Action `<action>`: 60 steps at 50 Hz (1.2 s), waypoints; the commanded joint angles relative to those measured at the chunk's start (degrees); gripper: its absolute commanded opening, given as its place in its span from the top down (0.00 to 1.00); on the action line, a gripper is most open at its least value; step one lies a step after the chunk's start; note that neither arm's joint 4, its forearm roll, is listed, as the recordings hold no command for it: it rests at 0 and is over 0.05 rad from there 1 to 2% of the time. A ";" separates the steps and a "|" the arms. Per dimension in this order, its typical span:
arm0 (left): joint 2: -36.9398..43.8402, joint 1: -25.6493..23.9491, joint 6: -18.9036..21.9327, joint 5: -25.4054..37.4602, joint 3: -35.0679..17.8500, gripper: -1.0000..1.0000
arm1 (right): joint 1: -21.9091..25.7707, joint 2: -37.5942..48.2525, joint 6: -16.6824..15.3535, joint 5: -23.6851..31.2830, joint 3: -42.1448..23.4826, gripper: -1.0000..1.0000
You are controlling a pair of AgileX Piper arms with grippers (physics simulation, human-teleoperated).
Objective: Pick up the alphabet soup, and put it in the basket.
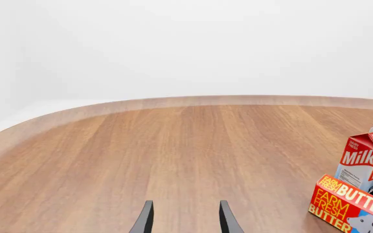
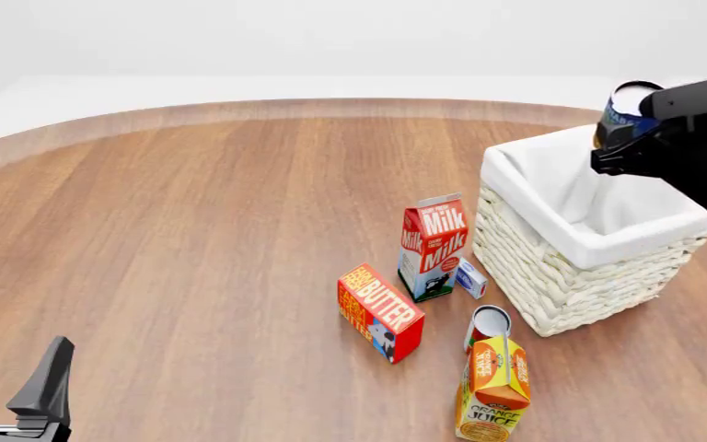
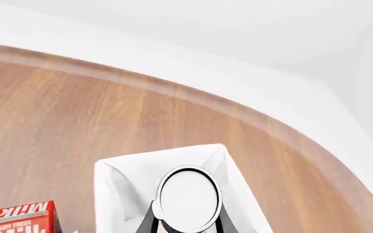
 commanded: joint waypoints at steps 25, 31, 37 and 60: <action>0.00 0.00 0.00 0.00 0.00 0.00 | -1.00 6.01 -2.09 2.21 -1.99 1.00; 0.00 0.00 0.00 0.00 0.00 0.00 | -0.92 7.12 -2.33 1.90 -2.15 1.00; 0.00 0.00 0.00 0.00 0.00 0.00 | -1.05 8.02 -2.43 1.70 -2.44 1.00; 0.00 0.00 0.00 0.00 0.00 0.00 | -1.54 12.48 -3.67 0.92 -3.59 1.00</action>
